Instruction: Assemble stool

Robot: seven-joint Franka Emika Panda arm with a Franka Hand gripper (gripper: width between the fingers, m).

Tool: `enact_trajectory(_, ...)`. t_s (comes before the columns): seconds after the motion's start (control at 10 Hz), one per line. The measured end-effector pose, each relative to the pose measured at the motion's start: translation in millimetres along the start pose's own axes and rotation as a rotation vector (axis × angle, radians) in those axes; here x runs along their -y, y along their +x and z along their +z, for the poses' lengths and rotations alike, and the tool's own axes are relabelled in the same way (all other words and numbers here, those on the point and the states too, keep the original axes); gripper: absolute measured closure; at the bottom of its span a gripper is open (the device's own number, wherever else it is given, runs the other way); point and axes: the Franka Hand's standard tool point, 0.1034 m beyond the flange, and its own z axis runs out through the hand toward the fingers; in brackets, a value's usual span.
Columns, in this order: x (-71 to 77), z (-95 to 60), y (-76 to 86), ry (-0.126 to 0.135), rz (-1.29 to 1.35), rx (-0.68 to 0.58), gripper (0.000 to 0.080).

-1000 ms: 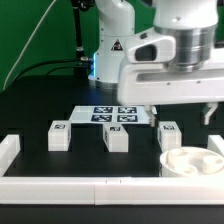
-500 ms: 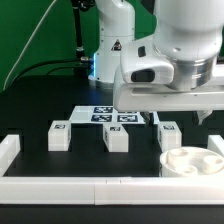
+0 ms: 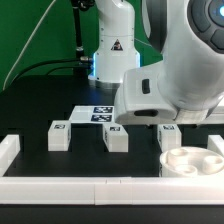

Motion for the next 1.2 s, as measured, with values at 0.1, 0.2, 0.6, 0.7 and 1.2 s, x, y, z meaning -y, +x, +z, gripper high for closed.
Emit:
enact_trajectory(0.1,-0.1,0.9,0.3,0.0,0.0,0.002,0.0151)
enact_trajectory(0.2,0.2,1.8,0.4,0.0,0.0,0.003,0.0151)
enact_trajectory(0.6,7.5,31.6,0.5,0.012,-0.003,0.104,0.0151)
enact_trajectory(0.7,7.1,38.4,1.9,0.012,-0.001,0.111,0.0151)
enact_trajectory(1.2,12.6,48.6,2.8,0.003,-0.003,0.129,0.0277)
